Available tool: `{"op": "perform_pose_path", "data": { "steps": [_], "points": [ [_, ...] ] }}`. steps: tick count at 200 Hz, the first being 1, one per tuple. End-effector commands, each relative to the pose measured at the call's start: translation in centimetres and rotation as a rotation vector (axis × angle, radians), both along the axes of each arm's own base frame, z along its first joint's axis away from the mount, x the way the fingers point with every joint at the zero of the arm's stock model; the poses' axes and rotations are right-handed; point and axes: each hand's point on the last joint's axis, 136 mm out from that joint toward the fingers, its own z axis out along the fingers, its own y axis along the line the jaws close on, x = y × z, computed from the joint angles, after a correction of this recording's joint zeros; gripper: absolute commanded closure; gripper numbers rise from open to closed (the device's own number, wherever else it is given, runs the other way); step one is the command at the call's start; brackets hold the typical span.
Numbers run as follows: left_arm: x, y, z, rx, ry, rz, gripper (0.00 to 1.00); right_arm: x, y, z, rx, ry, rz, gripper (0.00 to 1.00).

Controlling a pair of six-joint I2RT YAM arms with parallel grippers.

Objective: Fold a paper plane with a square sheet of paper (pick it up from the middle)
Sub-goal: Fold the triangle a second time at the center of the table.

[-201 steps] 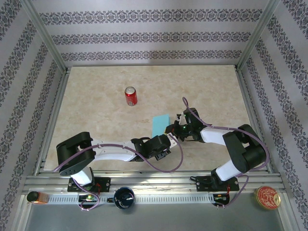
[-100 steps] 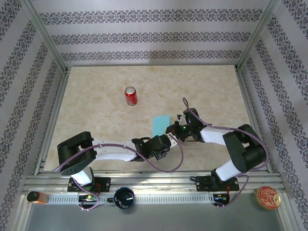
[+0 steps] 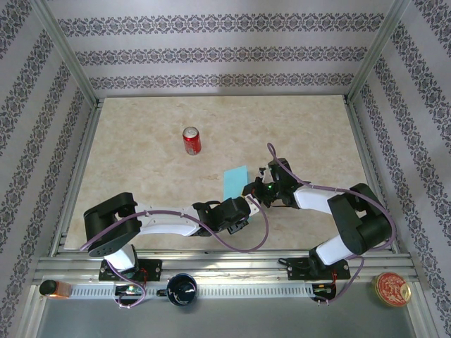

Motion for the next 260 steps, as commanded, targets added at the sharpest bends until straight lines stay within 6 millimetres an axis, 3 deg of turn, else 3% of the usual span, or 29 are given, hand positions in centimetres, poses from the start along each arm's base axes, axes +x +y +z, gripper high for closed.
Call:
{"op": "perform_pose_path", "data": {
  "steps": [1,46,58,84,100,126,176,187,212,229,260],
  "points": [
    [0.1,-1.0,1.8,-0.047,-0.033,-0.009,0.95,0.3,0.4,1.1,0.0,-0.045,0.014,0.98],
    [0.1,-0.7,1.9,-0.09,0.034,0.014,1.0,0.1,0.1,1.4,-0.013,-0.05,0.015,0.92],
    [0.1,-0.7,2.2,-0.126,0.072,0.025,1.0,0.2,-0.2,1.6,-0.023,-0.057,0.012,0.85],
    [0.6,-0.3,2.9,-0.23,0.171,0.068,1.0,-0.1,-1.2,1.7,-0.061,-0.07,-0.007,0.83],
    [0.9,0.2,3.1,-0.3,0.25,0.096,1.0,-0.3,-2.0,1.5,-0.087,-0.077,-0.032,0.74],
    [1.6,0.8,3.1,-0.382,0.35,0.128,1.0,-0.8,-2.9,1.4,-0.124,-0.087,-0.048,0.73],
    [2.1,1.4,2.5,-0.417,0.421,0.155,1.0,-2.0,-4.7,1.7,-0.19,-0.142,-0.092,0.64],
    [2.2,1.4,2.4,-0.421,0.433,0.168,1.0,-2.2,-4.8,1.8,-0.194,-0.156,-0.093,0.65],
    [2.4,1.4,2.0,-0.435,0.47,0.197,1.0,-3.2,-4.0,1.6,-0.192,-0.16,-0.045,0.88],
    [2.7,1.6,1.7,-0.433,0.489,0.232,1.0,-3.9,-3.4,0.8,-0.186,-0.119,-0.021,0.98],
    [2.7,1.5,1.5,-0.445,0.51,0.246,1.0,-4.3,-2.1,-0.2,-0.162,-0.091,-0.003,1.0]
  ]
}}
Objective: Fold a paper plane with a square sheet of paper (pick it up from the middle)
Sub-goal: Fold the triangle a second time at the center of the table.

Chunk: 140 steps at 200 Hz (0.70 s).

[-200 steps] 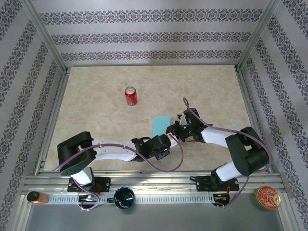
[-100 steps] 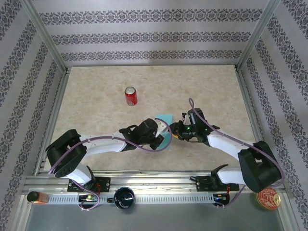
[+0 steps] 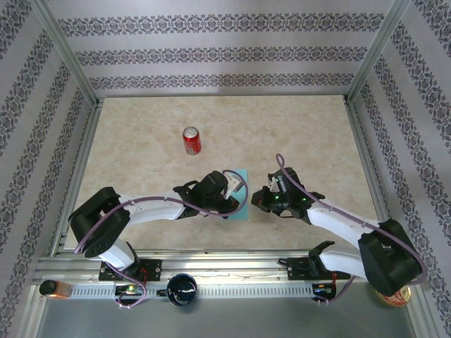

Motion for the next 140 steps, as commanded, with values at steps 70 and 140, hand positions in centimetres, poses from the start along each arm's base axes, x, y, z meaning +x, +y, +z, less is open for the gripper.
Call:
{"op": "perform_pose_path", "data": {
  "steps": [70,140],
  "points": [
    [0.7,-0.3,0.1,-0.035,0.041,0.045,1.0,-0.9,2.5,-2.2,0.023,0.062,0.071,1.0],
    [1.0,-0.1,-0.2,-0.056,0.075,0.071,1.0,-2.4,-0.2,-6.2,-0.174,0.151,0.077,1.0]
  ]
}}
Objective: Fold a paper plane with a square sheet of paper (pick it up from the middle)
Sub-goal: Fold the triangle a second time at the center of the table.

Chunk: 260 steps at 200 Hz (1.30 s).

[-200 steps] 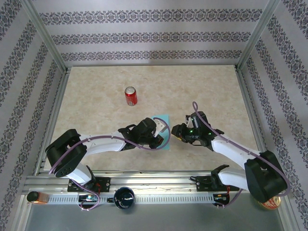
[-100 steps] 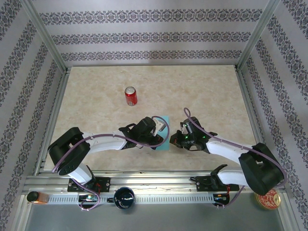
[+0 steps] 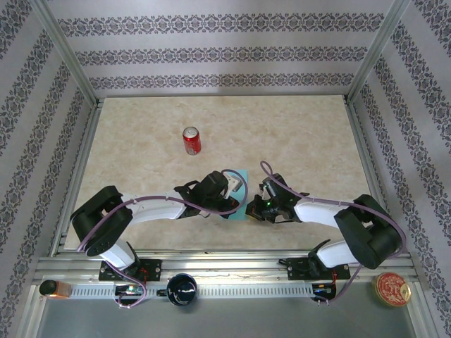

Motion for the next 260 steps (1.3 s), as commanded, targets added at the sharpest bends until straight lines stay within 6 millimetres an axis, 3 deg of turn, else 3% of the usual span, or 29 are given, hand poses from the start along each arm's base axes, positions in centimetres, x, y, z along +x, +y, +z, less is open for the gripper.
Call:
{"op": "perform_pose_path", "data": {
  "steps": [1,64,146,192,260],
  "points": [
    [1.1,-0.1,0.3,-0.04,0.016,0.036,1.0,-0.7,-1.5,-1.6,-0.118,0.021,0.02,1.0],
    [1.6,0.4,-0.9,-0.072,0.088,0.082,1.0,0.0,-2.4,-1.1,-0.206,0.006,0.049,1.0],
    [1.9,0.4,-1.2,-0.099,0.103,0.117,1.0,1.0,1.1,2.1,-0.044,-0.075,0.065,0.96],
    [1.9,0.3,-1.4,-0.101,0.12,0.123,1.0,0.9,1.5,1.1,-0.043,-0.054,0.059,0.96],
    [2.1,0.8,-1.3,-0.089,0.105,0.141,1.0,-0.5,-1.2,-2.1,-0.188,0.026,0.062,0.95]
  ]
}}
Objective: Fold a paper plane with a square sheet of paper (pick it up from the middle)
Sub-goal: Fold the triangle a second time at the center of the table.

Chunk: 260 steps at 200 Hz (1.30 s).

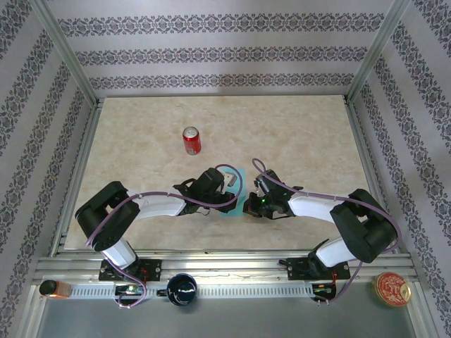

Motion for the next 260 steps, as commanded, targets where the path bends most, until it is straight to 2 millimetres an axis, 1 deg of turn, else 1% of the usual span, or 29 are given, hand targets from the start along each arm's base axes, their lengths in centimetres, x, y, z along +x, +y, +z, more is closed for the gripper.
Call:
{"op": "perform_pose_path", "data": {
  "steps": [1,25,53,77,108,140,188,210,230,260],
  "points": [
    [0.5,0.4,-0.1,-0.007,-0.007,0.022,1.0,-1.2,-1.9,-2.0,-0.105,0.05,0.0,0.95],
    [0.6,0.4,-0.2,-0.01,-0.006,0.03,1.0,-0.9,-1.7,-1.5,-0.093,0.037,0.0,0.95],
    [0.6,0.3,-0.1,-0.013,-0.007,0.035,1.0,-0.2,-0.5,0.3,-0.031,-0.005,0.003,0.95],
    [0.7,0.4,-0.2,-0.013,-0.009,0.041,1.0,0.2,0.1,1.4,0.013,-0.035,-0.006,0.94],
    [0.7,0.4,-0.2,-0.011,-0.012,0.041,1.0,0.2,0.3,1.2,0.03,-0.025,-0.011,0.94],
    [0.9,0.4,-0.1,-0.012,-0.015,0.046,1.0,0.2,0.1,1.0,0.021,-0.027,-0.021,0.94],
    [0.9,0.1,-0.2,-0.014,-0.009,0.036,1.0,0.4,1.4,1.8,0.106,-0.032,-0.013,0.94],
    [0.9,0.1,-0.2,-0.016,-0.007,0.034,1.0,0.4,1.8,1.4,0.12,-0.021,-0.011,0.94],
    [0.9,0.1,-0.3,-0.015,-0.005,0.034,1.0,0.3,1.5,0.4,0.092,-0.002,-0.013,0.94],
    [1.0,0.3,-0.3,-0.008,-0.008,0.04,1.0,-0.6,-0.5,-1.9,-0.036,0.049,-0.021,0.95]
  ]
}}
